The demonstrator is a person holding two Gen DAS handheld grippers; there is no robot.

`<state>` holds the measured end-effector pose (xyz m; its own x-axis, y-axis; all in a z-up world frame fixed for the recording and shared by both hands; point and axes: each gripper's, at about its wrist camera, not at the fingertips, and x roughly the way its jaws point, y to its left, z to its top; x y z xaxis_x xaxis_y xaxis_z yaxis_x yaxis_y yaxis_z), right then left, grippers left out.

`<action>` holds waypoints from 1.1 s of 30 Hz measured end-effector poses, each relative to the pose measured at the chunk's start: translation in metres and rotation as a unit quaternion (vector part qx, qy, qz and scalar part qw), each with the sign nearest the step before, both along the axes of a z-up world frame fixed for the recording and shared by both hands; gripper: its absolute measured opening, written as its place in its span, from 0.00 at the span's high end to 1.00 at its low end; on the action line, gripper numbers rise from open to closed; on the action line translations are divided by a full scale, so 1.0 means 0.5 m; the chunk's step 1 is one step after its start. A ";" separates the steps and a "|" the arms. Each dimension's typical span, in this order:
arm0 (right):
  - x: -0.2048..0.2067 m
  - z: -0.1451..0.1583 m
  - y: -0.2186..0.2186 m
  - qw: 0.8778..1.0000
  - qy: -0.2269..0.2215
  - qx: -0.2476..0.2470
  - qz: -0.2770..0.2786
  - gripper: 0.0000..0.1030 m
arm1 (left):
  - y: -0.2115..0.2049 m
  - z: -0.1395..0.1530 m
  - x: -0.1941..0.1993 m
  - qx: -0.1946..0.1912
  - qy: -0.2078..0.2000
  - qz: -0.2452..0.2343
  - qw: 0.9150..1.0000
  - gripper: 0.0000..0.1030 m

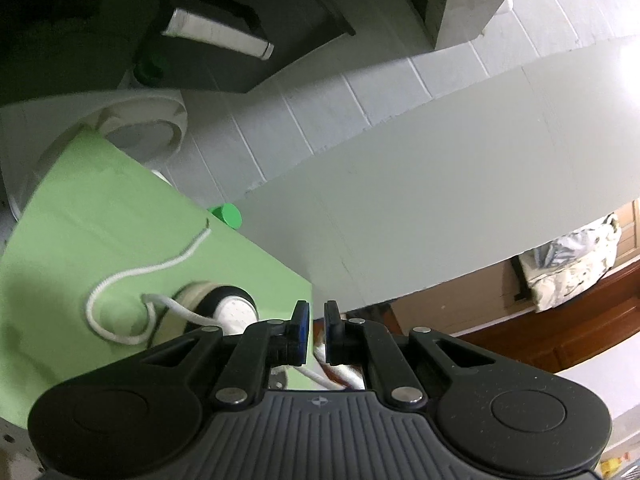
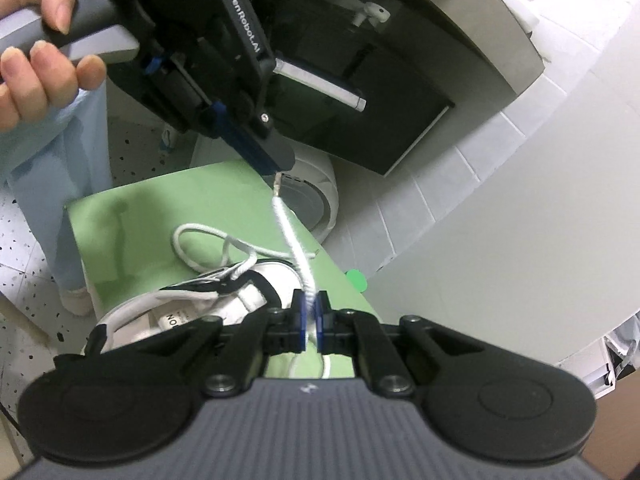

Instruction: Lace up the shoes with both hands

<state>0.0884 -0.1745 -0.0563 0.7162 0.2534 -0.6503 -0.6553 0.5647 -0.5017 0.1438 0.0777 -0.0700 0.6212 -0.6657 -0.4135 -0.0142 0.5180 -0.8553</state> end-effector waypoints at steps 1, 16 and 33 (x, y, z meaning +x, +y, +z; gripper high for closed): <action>0.001 0.000 0.002 1.000 -0.002 -0.001 0.000 0.95 | 0.002 -0.001 0.000 -0.008 0.004 0.000 1.000 0.94; 0.007 -0.005 0.014 1.000 -0.007 -0.010 0.009 0.95 | -0.008 -0.008 0.004 0.008 0.017 -0.009 1.000 0.98; 0.016 0.033 0.000 0.997 0.035 0.063 0.003 0.65 | 0.010 -0.022 0.008 -0.055 0.034 0.012 0.998 0.97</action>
